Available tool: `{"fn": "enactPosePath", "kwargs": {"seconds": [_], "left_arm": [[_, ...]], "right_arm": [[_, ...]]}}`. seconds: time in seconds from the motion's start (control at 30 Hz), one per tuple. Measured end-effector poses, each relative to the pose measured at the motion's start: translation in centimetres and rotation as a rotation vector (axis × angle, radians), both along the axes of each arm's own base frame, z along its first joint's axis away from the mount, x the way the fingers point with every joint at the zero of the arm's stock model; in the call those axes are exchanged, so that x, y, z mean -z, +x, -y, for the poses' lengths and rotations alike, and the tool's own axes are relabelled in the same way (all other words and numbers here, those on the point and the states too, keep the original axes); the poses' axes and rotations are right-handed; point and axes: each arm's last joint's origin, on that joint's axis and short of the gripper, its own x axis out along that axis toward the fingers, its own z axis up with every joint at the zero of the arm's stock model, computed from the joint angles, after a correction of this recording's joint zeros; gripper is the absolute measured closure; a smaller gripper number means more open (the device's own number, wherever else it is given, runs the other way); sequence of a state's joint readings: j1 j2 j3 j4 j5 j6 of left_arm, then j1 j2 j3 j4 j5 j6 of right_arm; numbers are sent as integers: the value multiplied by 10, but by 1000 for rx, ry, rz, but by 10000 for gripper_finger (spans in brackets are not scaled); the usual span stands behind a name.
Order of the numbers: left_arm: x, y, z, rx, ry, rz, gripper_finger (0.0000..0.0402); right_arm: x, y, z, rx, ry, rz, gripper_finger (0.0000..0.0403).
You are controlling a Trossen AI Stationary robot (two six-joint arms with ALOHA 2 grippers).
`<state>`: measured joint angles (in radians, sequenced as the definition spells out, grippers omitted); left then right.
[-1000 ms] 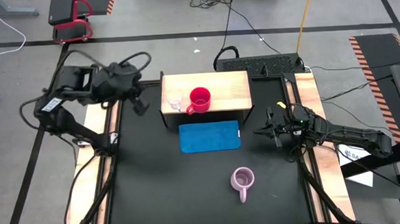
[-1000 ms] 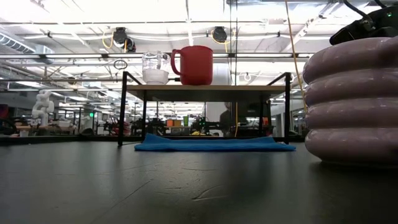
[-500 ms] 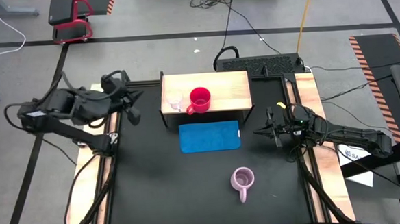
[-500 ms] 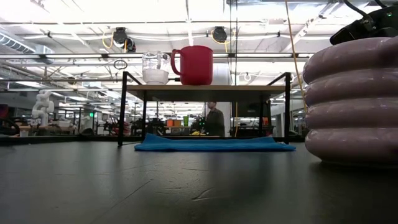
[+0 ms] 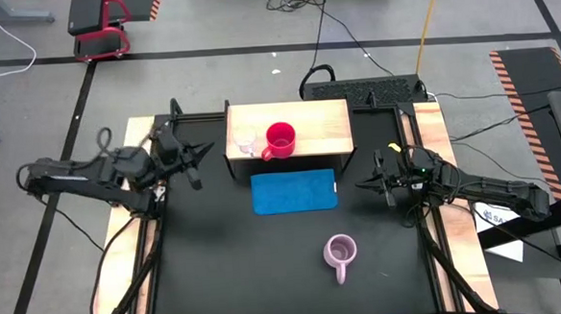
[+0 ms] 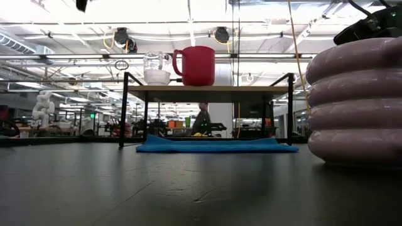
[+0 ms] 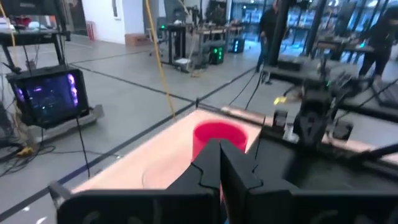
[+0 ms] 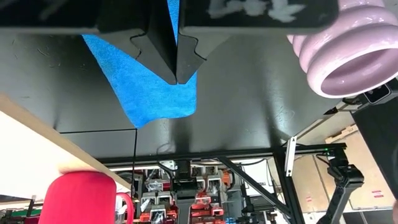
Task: Stack small to large cups/mugs on shelf
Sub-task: Put the red mug on the shelf
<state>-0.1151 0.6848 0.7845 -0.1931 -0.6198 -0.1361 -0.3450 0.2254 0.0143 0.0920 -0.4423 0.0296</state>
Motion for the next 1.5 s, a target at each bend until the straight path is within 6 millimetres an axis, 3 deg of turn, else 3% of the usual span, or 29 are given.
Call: {"fn": "enactPosePath", "kwargs": {"seconds": [0.27, 0.53, 0.9, 1.5], "left_arm": [[59, 4, -1, 10, 29, -18, 400], [112, -15, -16, -63, -11, 1, 400], [129, -28, -22, -21, -13, 47, 400], [131, -27, -22, 47, -17, 35, 399]], "right_arm": [[-1, 0, 0, 0, -5, 9, 403], [-1, 0, 0, 0, -10, 12, 403], [-4, 1, 2, 51, -37, 45, 403], [-1, 10, 6, 85, 21, -48, 403]]}}
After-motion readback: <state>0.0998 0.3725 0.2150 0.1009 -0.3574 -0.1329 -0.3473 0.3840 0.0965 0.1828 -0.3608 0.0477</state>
